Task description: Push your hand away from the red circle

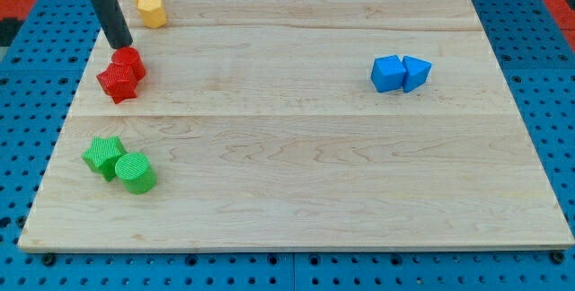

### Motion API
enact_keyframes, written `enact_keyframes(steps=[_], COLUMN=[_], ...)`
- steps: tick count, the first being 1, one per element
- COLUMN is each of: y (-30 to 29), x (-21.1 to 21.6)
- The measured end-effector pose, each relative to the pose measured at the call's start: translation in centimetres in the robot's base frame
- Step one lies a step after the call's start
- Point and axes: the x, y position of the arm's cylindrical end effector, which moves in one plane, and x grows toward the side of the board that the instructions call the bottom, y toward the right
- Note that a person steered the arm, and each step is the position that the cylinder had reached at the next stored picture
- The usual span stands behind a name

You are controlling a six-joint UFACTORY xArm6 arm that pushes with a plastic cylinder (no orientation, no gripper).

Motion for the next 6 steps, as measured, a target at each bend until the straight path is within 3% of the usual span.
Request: enact_keyframes(steps=[6], y=[-2.5], x=[1.5])
